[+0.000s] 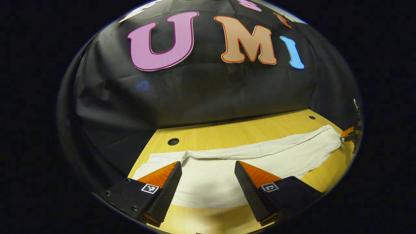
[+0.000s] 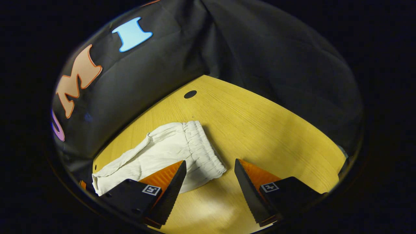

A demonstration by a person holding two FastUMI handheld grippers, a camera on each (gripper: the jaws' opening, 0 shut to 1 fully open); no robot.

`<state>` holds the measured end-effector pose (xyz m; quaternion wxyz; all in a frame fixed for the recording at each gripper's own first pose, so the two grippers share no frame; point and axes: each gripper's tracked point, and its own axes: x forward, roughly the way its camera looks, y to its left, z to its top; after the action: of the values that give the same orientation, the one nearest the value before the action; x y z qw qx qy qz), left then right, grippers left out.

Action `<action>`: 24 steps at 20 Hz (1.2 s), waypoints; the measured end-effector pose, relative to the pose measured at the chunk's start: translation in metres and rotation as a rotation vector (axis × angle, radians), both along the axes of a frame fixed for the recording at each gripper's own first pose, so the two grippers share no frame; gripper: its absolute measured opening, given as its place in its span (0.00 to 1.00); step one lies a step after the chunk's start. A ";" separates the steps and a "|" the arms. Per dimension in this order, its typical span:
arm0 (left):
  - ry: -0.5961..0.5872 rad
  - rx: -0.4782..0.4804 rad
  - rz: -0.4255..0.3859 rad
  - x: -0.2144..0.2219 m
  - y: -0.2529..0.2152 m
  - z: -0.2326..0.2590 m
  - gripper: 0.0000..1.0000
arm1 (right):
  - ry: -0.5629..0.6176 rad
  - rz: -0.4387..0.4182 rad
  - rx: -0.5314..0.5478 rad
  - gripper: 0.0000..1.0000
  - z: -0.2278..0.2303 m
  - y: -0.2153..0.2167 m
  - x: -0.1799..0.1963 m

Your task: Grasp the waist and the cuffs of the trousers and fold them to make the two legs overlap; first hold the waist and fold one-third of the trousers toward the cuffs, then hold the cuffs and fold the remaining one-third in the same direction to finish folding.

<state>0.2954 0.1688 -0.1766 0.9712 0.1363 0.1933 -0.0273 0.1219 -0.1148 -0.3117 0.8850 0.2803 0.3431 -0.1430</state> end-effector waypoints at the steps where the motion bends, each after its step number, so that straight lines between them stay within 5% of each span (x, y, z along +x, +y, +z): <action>1: -0.003 0.003 -0.001 0.000 0.001 0.001 0.97 | 0.002 -0.004 0.019 0.90 -0.003 0.002 0.000; 3: -0.010 0.004 0.003 0.000 0.001 0.003 0.97 | -0.002 -0.012 0.035 0.93 -0.011 0.005 0.004; 6: -0.015 -0.001 0.015 -0.003 0.002 0.004 0.97 | -0.003 -0.050 0.056 0.72 -0.016 0.006 0.004; 7: -0.019 0.000 0.017 -0.004 0.003 0.006 0.97 | -0.001 -0.066 0.067 0.75 -0.018 0.005 0.003; 8: -0.025 0.002 0.015 -0.004 0.003 0.007 0.97 | -0.012 -0.086 0.073 0.63 -0.018 0.003 0.004; 9: -0.027 0.007 0.013 -0.004 0.004 0.008 0.97 | -0.015 -0.095 0.084 0.69 -0.020 0.001 0.004; 11: -0.026 0.018 0.012 -0.005 0.008 0.008 0.97 | -0.015 -0.105 0.098 0.66 -0.021 0.001 0.003; 14: -0.031 0.024 0.023 -0.007 0.012 0.010 0.97 | -0.008 -0.121 0.134 0.49 -0.024 0.003 0.007; 17: -0.034 0.010 0.028 -0.008 0.010 0.010 0.96 | -0.012 -0.176 0.157 0.11 -0.021 -0.004 0.006; 24: -0.024 -0.019 0.038 -0.013 0.007 0.008 0.97 | -0.049 -0.177 0.169 0.03 -0.014 -0.004 0.009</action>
<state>0.2826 0.1758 -0.1688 0.9751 0.1237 0.1841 -0.0090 0.1309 -0.1184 -0.3259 0.8503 0.3865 0.3061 -0.1842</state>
